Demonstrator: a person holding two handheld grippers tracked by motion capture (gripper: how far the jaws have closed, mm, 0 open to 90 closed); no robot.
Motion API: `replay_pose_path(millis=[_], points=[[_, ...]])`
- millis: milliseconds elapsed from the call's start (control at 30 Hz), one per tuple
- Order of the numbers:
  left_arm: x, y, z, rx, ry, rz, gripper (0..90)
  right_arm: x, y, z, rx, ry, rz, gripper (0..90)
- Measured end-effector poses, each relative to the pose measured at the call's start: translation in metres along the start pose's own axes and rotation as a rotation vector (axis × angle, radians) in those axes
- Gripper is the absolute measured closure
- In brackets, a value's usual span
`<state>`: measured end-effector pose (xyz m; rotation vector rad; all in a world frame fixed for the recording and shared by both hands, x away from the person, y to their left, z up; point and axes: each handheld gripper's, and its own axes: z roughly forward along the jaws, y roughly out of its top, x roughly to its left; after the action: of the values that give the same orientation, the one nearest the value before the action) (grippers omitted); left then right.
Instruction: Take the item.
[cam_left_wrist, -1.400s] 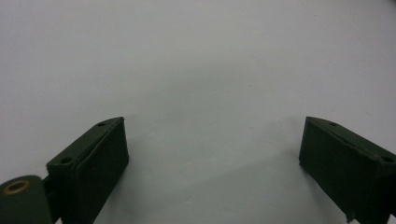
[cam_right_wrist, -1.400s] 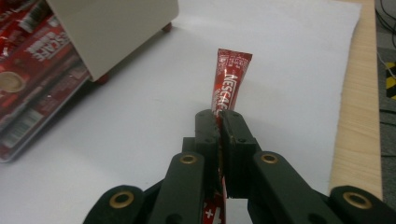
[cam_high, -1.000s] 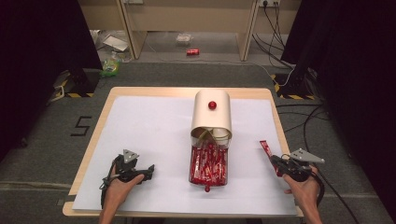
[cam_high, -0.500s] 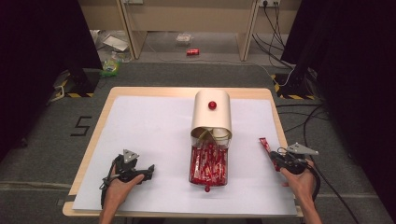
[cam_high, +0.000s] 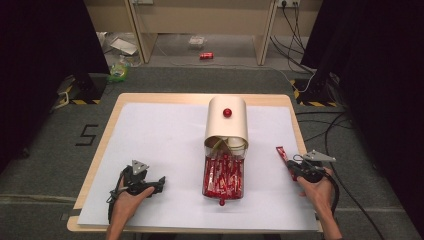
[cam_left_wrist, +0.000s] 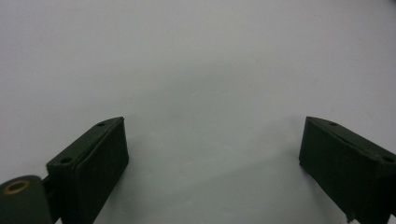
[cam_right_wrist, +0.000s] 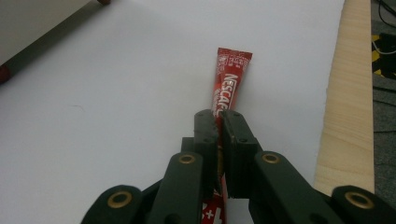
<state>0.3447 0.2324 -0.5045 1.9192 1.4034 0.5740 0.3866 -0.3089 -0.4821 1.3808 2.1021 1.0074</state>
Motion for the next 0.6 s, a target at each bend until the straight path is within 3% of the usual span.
replay_pose_path(millis=[233, 333, 600], points=[[0.0, 0.0, 0.0, 0.0, 0.0, -0.001, 7.4, 0.001, 0.0, 0.001, -0.006, 0.009, 0.01, 82.7], [0.0, 0.0, 0.0, 0.0, 0.0, 0.0, 7.4, 0.003, 0.001, -0.001, -0.017, 0.008, -0.001, 77.0], [0.0, 0.0, 0.0, -0.001, -0.001, -0.002, 7.5, 0.013, 0.002, -0.013, -0.092, -0.03, -0.004, 45.2]])
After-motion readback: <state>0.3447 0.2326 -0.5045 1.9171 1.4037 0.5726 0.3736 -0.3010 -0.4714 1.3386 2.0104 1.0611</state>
